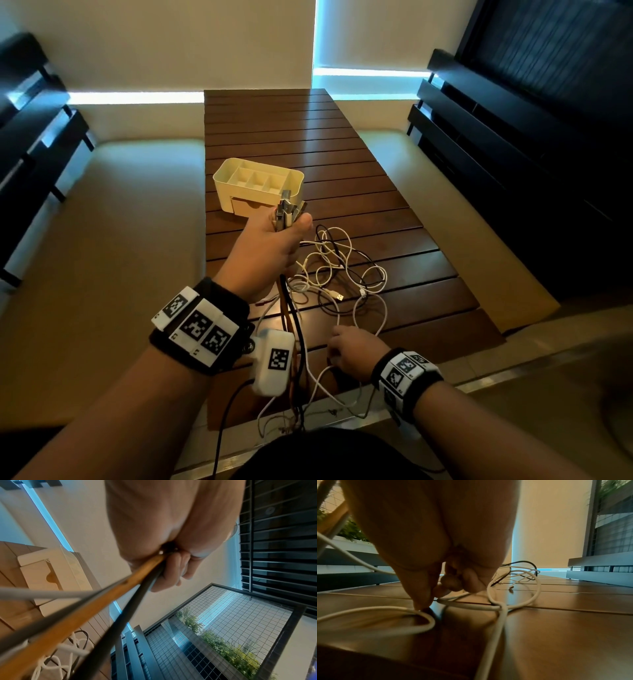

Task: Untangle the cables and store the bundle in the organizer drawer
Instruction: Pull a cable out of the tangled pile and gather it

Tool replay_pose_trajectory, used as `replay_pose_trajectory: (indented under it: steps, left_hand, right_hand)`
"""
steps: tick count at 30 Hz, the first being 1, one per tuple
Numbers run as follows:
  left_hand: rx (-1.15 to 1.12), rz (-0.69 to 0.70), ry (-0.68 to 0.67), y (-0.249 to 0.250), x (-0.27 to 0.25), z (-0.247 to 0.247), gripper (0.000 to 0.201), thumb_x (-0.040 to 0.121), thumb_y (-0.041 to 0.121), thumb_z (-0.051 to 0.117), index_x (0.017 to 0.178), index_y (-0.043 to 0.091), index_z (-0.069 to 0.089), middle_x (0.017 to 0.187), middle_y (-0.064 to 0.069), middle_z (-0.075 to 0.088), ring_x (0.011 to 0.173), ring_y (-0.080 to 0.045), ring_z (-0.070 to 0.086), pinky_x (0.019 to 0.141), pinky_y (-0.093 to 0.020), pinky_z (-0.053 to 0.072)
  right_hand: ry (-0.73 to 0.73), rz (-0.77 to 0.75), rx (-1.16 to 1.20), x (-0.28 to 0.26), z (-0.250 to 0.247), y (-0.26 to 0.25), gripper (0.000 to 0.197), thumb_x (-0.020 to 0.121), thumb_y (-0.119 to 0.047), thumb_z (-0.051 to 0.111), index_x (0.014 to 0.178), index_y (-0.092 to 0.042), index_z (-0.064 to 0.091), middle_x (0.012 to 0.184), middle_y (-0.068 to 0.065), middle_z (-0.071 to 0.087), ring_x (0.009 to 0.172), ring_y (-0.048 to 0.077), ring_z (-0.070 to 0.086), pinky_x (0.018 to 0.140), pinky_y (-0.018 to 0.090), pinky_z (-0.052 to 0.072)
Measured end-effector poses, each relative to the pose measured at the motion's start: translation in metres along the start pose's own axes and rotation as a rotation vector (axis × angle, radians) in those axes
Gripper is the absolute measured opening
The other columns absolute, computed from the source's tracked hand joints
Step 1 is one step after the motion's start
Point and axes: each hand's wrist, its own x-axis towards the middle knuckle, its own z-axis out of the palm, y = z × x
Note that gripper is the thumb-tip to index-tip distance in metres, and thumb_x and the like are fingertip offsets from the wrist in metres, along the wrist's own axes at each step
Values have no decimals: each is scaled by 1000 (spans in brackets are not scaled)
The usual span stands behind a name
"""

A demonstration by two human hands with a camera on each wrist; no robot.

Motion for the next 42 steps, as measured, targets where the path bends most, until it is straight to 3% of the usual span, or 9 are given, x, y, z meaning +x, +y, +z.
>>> replay_pose_trajectory:
  steps: [6,11,14,17,26,33,37,39,42]
  left_hand:
    - [-9,2,8,1,-2,-1,33,102,19,52,106,-13,51,57,0,27,44,-12,24,42,-24,25]
    - [9,-5,36,-3,-5,-3,34,102,19,52,104,-15,47,60,-4,26,46,-13,24,44,-26,24]
    - [-3,-34,45,-10,-7,-3,30,103,17,51,102,-13,47,57,-4,26,45,-14,22,44,-27,23]
    - [-34,-59,42,-17,-8,-1,22,103,15,51,102,-6,47,57,-3,24,44,-12,22,44,-25,21]
    - [6,-74,64,-16,0,2,24,102,18,51,108,-5,49,58,-3,32,44,-13,30,43,-25,30]
    - [17,-80,73,-16,12,8,32,103,17,51,108,-13,45,57,-2,32,46,-14,29,45,-26,31]
    - [4,-74,93,-15,15,13,31,102,17,52,107,-13,47,54,2,33,45,-13,29,43,-25,32]
    - [-3,-70,105,-15,15,16,31,102,17,53,107,-13,47,54,1,32,45,-14,29,43,-25,31]
    - [-16,-73,116,-14,13,19,30,103,15,52,105,-14,48,54,0,31,45,-15,28,43,-25,30]
  right_hand:
    - [-206,99,214,-5,-18,1,46,73,-42,84,109,-21,67,114,-4,62,97,14,58,81,32,55]
    - [154,203,706,9,-40,28,27,86,-29,75,108,-18,65,104,-2,66,91,10,64,74,23,55]
    - [368,290,825,32,-39,46,10,92,-21,67,102,-23,65,104,0,68,92,12,66,80,32,58]
    - [466,362,788,55,-29,59,10,92,-19,67,102,-19,68,101,1,70,92,16,68,89,41,58]
    - [397,382,378,83,-24,72,19,89,-28,70,104,-17,72,113,3,52,103,24,58,95,40,50]
    - [574,348,481,68,-38,81,7,94,-18,61,100,-16,64,112,0,52,98,17,56,89,36,52]
    - [666,202,561,46,-39,71,31,89,-20,66,118,-27,57,121,-9,41,101,8,52,87,27,50]
    - [556,75,530,36,-40,59,33,88,-25,69,118,-31,59,116,-12,43,100,5,51,86,24,48]
    - [195,-122,475,24,-32,35,28,86,-29,75,112,-22,67,105,-13,49,94,4,52,78,15,45]
